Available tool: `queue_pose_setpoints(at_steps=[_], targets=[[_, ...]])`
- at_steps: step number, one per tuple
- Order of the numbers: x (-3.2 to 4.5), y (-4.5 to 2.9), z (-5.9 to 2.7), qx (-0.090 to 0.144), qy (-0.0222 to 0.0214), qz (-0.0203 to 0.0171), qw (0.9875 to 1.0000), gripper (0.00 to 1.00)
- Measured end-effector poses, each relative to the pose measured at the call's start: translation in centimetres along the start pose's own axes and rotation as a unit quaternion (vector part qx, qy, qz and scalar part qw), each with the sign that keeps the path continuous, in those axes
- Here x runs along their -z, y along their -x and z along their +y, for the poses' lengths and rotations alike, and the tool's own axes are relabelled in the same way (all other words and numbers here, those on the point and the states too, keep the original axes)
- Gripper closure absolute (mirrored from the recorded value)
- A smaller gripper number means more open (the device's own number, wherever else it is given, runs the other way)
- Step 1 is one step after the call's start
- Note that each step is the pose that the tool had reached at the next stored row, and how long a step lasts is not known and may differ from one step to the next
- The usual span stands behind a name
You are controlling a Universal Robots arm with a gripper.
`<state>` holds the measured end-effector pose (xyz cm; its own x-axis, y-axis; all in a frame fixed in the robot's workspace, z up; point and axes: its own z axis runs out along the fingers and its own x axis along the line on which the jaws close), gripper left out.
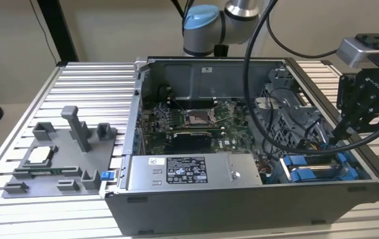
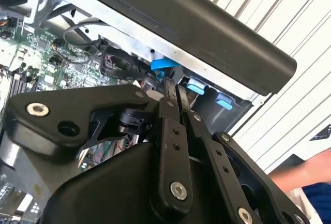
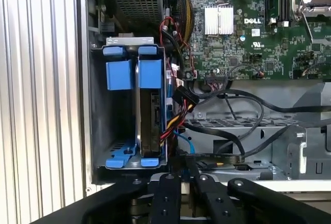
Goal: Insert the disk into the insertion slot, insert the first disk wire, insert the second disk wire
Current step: 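Insert the second disk wire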
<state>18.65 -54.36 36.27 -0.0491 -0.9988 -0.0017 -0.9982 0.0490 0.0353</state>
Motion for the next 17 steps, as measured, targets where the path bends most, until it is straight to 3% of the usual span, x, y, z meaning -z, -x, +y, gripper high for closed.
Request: queue_pose_setpoints(at_steps=[7,8,17], targets=[[-0.05,0.04,-0.06,0.0,0.0,0.0002,1.0,1.0],[-0.05,0.04,-0.06,0.0,0.0,0.0002,1.0,0.0],[-0.78,0.05,-0.09,0.0,0.0,0.0002,1.0,0.0]])
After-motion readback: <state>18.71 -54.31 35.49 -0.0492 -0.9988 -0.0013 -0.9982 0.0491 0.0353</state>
